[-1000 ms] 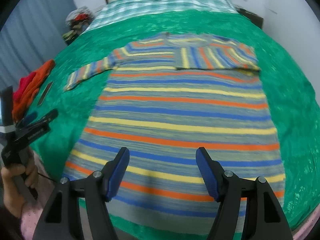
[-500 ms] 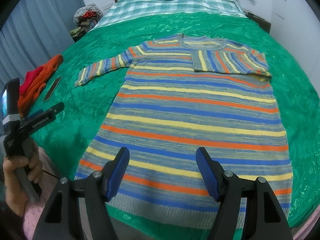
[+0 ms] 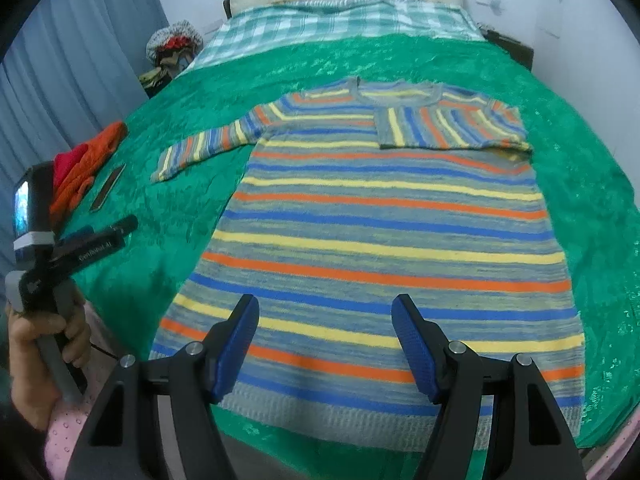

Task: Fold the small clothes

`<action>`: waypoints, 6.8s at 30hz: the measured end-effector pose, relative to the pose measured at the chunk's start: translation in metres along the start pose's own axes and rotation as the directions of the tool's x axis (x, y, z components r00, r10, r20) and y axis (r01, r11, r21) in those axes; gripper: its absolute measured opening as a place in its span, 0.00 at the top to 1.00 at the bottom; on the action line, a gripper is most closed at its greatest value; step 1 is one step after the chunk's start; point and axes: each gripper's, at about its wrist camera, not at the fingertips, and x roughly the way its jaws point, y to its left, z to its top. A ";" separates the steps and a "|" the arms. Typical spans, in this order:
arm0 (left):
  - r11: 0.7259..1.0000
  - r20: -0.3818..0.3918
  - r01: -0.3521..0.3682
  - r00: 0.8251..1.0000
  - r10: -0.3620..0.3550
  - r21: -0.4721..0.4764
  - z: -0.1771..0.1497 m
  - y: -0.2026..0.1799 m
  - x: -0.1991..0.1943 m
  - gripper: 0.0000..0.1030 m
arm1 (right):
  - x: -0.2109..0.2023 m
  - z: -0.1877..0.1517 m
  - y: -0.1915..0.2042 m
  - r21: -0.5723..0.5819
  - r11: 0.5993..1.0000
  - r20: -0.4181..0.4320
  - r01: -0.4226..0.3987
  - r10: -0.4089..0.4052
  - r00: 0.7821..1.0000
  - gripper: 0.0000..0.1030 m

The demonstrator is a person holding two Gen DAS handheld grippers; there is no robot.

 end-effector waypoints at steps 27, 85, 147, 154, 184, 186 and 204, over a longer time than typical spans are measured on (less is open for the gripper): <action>0.829 -0.140 0.205 0.937 -0.319 -0.521 0.089 0.114 0.122 0.06 | -0.026 -0.037 -0.069 0.047 0.999 0.104 -0.018 0.013 0.994 0.32; 0.957 -0.197 0.168 0.973 -0.123 0.237 -0.082 -0.132 -0.048 0.05 | -0.028 -0.055 -0.156 0.140 0.983 -0.054 0.121 -0.115 0.992 0.31; 0.970 -0.070 0.108 0.993 -0.095 0.217 -0.065 -0.115 -0.058 0.05 | -0.039 -0.051 -0.128 0.109 0.981 0.028 0.157 -0.161 0.987 0.31; 0.971 -0.073 0.105 0.993 -0.091 0.216 -0.065 -0.116 -0.058 0.05 | -0.038 -0.051 -0.128 0.117 0.981 0.029 0.156 -0.160 0.987 0.31; 0.922 -0.421 0.368 0.859 -0.290 0.116 -0.083 -0.087 -0.028 0.67 | -0.010 -0.044 -0.224 0.307 0.951 -0.364 -0.031 0.147 0.920 0.32; 0.918 -0.454 0.362 0.853 -0.256 0.163 -0.086 -0.096 -0.028 0.91 | 0.006 -0.048 -0.215 0.266 0.964 -0.447 -0.031 0.152 0.882 0.46; 0.842 -0.328 0.489 0.776 -0.539 -0.225 0.153 -0.104 0.079 0.97 | 0.035 0.133 -0.275 0.475 0.827 -0.001 -0.300 0.342 0.940 0.95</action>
